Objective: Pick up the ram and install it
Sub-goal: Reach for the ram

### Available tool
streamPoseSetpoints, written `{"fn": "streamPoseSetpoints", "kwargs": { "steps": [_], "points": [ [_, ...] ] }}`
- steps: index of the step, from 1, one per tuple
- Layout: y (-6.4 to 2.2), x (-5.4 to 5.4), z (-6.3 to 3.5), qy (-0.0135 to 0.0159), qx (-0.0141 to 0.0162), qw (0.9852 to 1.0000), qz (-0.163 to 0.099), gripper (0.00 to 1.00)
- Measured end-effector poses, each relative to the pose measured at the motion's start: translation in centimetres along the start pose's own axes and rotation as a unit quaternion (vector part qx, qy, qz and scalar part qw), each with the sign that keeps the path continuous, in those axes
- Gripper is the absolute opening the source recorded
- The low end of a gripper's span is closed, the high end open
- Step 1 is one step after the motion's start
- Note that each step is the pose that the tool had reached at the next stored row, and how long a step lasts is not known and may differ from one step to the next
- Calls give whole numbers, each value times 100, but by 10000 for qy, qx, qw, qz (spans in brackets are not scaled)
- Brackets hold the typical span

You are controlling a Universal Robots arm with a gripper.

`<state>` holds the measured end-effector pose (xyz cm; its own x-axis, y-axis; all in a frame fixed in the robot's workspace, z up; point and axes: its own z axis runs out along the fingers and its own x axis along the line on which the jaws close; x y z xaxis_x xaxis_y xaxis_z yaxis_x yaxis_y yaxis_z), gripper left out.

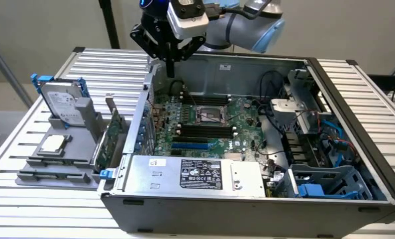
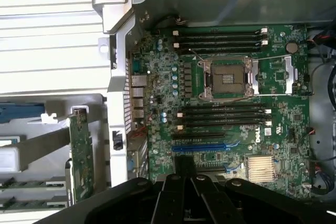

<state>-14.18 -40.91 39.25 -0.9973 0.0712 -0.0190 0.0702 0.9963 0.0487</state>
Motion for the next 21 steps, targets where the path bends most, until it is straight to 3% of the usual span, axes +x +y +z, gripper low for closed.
{"fn": "streamPoseSetpoints", "kwargs": {
  "steps": [11,21],
  "points": [
    [-277,267,-13,0,0,10000,0,11],
    [-533,694,-17,0,0,10000,0,11]
  ]
}}
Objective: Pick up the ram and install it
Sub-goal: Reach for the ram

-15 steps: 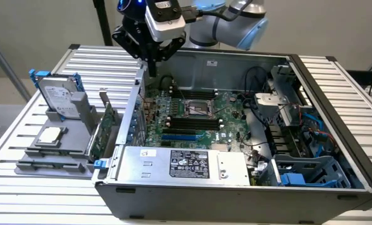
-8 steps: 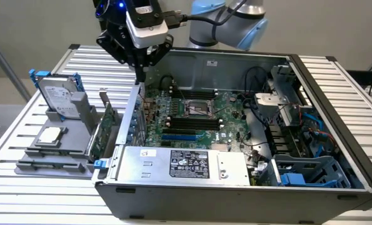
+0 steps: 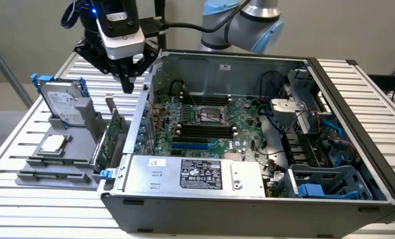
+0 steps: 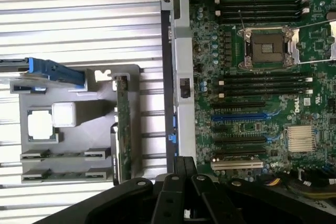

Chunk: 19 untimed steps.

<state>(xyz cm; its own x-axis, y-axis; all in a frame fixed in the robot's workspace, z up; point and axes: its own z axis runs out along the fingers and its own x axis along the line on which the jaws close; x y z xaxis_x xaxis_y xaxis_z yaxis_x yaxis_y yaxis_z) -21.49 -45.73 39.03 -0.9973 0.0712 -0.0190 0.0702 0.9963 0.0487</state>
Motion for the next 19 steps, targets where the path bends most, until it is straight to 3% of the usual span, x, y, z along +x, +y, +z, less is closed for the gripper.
{"fn": "streamPoseSetpoints", "kwargs": {
  "steps": [10,19],
  "points": [
    [-222,442,11,0,0,10000,0,11],
    [-359,844,82,0,0,10000,-1,11]
  ]
}}
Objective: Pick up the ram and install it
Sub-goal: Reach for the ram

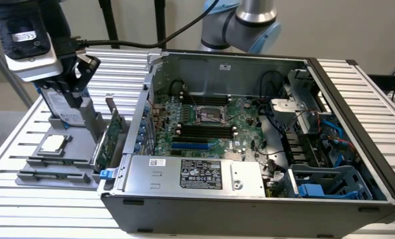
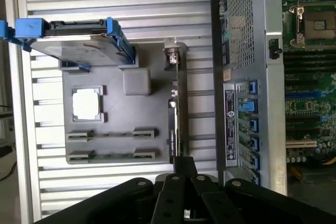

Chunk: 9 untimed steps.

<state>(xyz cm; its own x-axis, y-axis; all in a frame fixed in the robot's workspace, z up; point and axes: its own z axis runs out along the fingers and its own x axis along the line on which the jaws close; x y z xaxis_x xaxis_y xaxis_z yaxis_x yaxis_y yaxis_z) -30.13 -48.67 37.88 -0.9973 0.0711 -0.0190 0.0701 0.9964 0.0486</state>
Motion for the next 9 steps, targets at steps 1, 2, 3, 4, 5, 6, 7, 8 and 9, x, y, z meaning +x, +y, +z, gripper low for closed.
{"fn": "streamPoseSetpoints", "kwargs": {
  "steps": [1,2,3,4,5,6,7,8,9],
  "points": [
    [-11,45,14,0,0,10000,0,11],
    [-22,91,29,0,0,10000,0,11],
    [-30,136,44,0,0,10000,0,11],
    [-38,181,60,0,0,10000,1,11],
    [-46,225,75,0,0,10000,0,11],
    [-54,270,91,0,0,10000,0,11],
    [-62,318,108,0,0,10000,0,11],
    [-70,364,124,0,0,10000,0,11],
    [-77,408,139,0,0,10000,0,11]
  ]
}}
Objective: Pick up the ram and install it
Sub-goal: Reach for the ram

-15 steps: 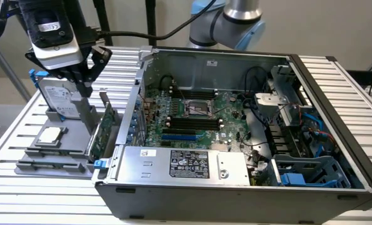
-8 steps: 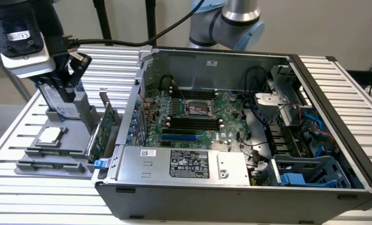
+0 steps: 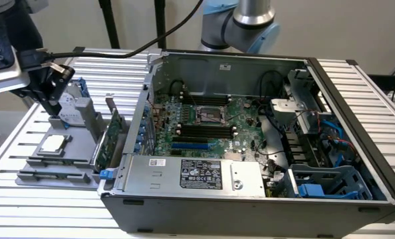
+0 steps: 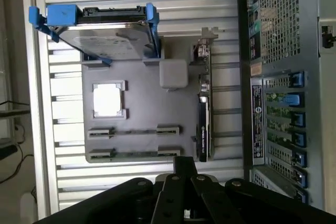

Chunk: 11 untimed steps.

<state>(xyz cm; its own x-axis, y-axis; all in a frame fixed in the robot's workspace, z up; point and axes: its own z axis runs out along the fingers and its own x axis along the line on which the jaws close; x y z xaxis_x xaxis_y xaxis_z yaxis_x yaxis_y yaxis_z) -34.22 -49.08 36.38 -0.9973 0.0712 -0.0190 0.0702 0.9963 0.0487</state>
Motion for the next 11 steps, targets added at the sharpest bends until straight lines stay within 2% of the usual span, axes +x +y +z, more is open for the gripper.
{"fn": "streamPoseSetpoints", "kwargs": {
  "steps": [6,11],
  "points": [
    [-47,271,72,0,0,10000,0,11],
    [-95,498,93,0,0,10000,0,11]
  ]
}}
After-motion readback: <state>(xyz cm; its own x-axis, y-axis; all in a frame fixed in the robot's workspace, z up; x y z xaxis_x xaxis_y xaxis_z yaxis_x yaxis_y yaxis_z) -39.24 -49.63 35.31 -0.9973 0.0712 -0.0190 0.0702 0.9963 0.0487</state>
